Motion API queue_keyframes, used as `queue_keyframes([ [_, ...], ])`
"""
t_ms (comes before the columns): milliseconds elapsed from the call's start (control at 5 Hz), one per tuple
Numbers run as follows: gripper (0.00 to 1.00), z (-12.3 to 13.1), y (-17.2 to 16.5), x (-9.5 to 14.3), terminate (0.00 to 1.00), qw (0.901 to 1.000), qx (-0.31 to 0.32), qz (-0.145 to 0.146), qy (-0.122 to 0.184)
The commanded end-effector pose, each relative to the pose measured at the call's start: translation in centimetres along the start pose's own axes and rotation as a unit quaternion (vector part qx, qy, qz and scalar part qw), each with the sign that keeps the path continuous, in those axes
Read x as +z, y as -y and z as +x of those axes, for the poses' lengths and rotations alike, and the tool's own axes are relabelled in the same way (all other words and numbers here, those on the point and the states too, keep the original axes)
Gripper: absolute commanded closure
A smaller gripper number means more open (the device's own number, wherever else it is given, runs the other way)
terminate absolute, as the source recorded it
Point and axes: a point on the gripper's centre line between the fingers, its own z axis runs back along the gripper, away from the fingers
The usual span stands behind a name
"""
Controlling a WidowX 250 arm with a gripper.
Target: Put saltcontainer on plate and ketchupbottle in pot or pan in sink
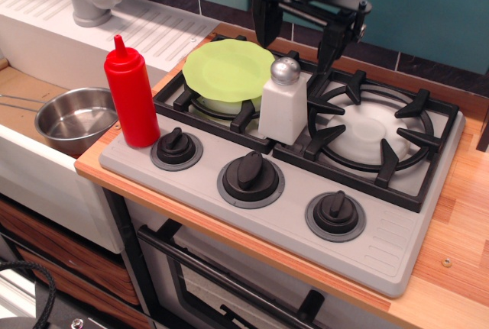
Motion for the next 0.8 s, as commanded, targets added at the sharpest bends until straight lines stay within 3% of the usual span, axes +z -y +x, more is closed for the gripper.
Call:
queue_keyframes([
  [0, 0.00, 0.1, -1.3, -0.4, 0.00, 0.9997, 0.007, 0.002, 0.023],
  [200, 0.00, -0.7, -1.8, -0.7, 0.00, 0.9997, 0.020, 0.014, 0.010],
  [600, 0.00, -1.5, -1.2, -2.2, 0.00, 0.9994, 0.025, -0.003, 0.023],
])
